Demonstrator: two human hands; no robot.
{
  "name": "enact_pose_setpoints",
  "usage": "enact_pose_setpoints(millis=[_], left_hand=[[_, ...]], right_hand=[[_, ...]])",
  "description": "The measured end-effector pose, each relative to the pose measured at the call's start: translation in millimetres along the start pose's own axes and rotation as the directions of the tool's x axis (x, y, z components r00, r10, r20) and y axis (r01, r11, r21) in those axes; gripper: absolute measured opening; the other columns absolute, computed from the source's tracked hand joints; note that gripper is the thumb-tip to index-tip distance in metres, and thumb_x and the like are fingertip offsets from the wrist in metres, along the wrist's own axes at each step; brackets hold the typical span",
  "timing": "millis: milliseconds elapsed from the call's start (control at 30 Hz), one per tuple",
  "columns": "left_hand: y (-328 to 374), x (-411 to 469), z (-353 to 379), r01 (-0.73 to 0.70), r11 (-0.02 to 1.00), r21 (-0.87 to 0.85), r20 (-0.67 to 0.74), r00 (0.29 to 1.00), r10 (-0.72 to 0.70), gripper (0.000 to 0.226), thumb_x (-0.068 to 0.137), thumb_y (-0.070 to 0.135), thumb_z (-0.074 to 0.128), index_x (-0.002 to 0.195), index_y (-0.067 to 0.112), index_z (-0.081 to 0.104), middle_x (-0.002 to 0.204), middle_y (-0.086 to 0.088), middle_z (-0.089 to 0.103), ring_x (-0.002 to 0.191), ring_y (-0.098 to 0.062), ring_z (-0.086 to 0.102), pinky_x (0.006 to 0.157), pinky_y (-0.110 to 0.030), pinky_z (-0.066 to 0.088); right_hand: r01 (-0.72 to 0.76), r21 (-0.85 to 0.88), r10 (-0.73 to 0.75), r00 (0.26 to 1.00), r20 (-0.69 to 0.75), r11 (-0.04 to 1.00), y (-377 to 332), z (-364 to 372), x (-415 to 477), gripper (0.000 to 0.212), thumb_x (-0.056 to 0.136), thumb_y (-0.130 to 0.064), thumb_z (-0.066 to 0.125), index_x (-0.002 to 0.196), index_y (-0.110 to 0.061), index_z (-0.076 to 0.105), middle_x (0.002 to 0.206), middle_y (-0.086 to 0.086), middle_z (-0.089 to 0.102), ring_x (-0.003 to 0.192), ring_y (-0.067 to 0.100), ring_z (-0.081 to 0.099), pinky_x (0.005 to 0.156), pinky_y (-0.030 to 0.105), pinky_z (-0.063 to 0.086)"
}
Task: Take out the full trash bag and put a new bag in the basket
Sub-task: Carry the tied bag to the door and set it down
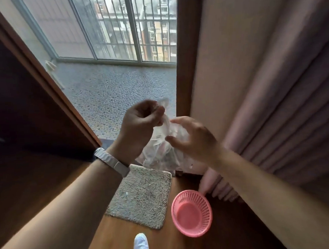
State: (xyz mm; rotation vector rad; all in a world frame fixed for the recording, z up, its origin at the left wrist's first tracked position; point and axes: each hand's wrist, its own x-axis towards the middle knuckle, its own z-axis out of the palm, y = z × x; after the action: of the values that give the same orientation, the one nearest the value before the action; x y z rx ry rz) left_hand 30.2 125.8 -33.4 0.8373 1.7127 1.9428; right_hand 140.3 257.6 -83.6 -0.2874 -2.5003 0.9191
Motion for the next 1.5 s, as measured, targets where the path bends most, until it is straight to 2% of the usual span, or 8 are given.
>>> enact_pose_setpoints(millis=[100,367,600,767,933,1067,1233,1500], left_hand=[[31.4,6.0,-34.0,-0.055,0.998,-0.003,-0.036,0.998,0.055,0.034,0.09,0.023,0.069,0.086,-0.009,0.059,0.075,-0.033,0.057,0.07,-0.025,0.056,0.07,-0.033,0.05],[79.4,20.1,-176.9,-0.121,0.992,-0.02,-0.115,0.986,0.118,0.014,0.083,0.03,0.074,0.074,0.021,0.069,0.067,0.0,0.065,0.064,-0.013,0.061,0.065,-0.025,0.052],[117.9,13.1,-293.5,-0.115,0.992,-0.052,-0.194,0.976,0.103,0.018,0.077,0.033,0.078,0.07,0.02,0.067,0.068,-0.009,0.062,0.063,-0.02,0.059,0.066,-0.027,0.051],[132.6,-4.6,-364.6,-0.108,0.994,0.025,-0.317,0.942,0.111,0.032,0.09,0.026,0.068,0.091,-0.006,0.063,0.076,-0.02,0.061,0.068,-0.024,0.056,0.07,-0.03,0.05],[135.3,-18.4,-431.7,-0.051,0.995,0.087,-0.431,0.899,0.083,0.032,0.091,0.03,0.066,0.089,-0.002,0.062,0.08,-0.027,0.061,0.073,-0.019,0.055,0.064,-0.025,0.045],[128.9,-15.0,-481.0,-0.003,0.99,0.142,-0.527,0.846,0.078,0.03,0.089,0.038,0.068,0.081,0.01,0.065,0.072,-0.011,0.063,0.065,-0.021,0.055,0.064,-0.029,0.048],[123.0,11.0,-544.9,-0.004,0.995,0.101,-0.592,0.803,0.064,0.032,0.09,0.035,0.067,0.079,0.005,0.06,0.076,-0.023,0.057,0.07,-0.036,0.048,0.071,-0.047,0.04],[124.8,88.4,-648.2,0.053,0.981,0.186,-0.703,0.704,0.095,0.019,0.093,0.023,0.066,0.076,0.013,0.066,0.066,-0.007,0.065,0.058,-0.011,0.059,0.057,-0.02,0.048]], right_hand=[[0.086,-0.013,-0.086,0.996,-0.006,0.996,-36.5,5.4,27.6,0.048,0.08,-0.04,0.074,0.121,-0.017,0.061,0.117,0.002,0.065,0.105,0.015,0.06,0.083,0.02,0.043],[0.261,-0.053,-0.261,0.965,0.011,0.964,-139.9,83.2,107.5,0.046,0.082,-0.039,0.071,0.121,-0.018,0.059,0.113,0.003,0.066,0.093,0.013,0.06,0.075,0.027,0.047],[0.267,0.026,-0.268,0.963,0.04,0.963,-220.4,169.0,164.3,0.044,0.081,-0.052,0.061,0.12,-0.031,0.054,0.115,-0.005,0.064,0.098,0.01,0.06,0.08,0.038,0.055],[0.353,0.013,-0.351,0.927,0.132,0.936,-270.0,217.9,196.7,0.044,0.078,-0.061,0.057,0.116,-0.039,0.051,0.109,-0.013,0.061,0.087,0.006,0.056,0.074,0.035,0.054],[0.416,0.117,-0.431,0.88,0.199,0.902,-304.0,278.0,226.7,0.044,0.077,-0.063,0.056,0.113,-0.038,0.054,0.101,-0.023,0.051,0.081,-0.002,0.05,0.067,0.018,0.042],[0.428,0.193,-0.467,0.843,0.269,0.883,-324.1,329.1,258.2,0.043,0.077,-0.065,0.054,0.112,-0.041,0.05,0.098,-0.027,0.049,0.081,-0.016,0.048,0.065,0.006,0.033],[0.445,0.303,-0.531,0.781,0.328,0.842,-345.0,395.0,317.8,0.043,0.079,-0.06,0.059,0.115,-0.036,0.054,0.104,-0.023,0.053,0.091,-0.006,0.05,0.073,0.015,0.041],[0.444,0.436,-0.607,0.699,0.378,0.783,-377.4,473.9,444.5,0.043,0.079,-0.052,0.065,0.115,-0.031,0.057,0.106,-0.016,0.059,0.096,-0.001,0.054,0.081,0.024,0.049]])
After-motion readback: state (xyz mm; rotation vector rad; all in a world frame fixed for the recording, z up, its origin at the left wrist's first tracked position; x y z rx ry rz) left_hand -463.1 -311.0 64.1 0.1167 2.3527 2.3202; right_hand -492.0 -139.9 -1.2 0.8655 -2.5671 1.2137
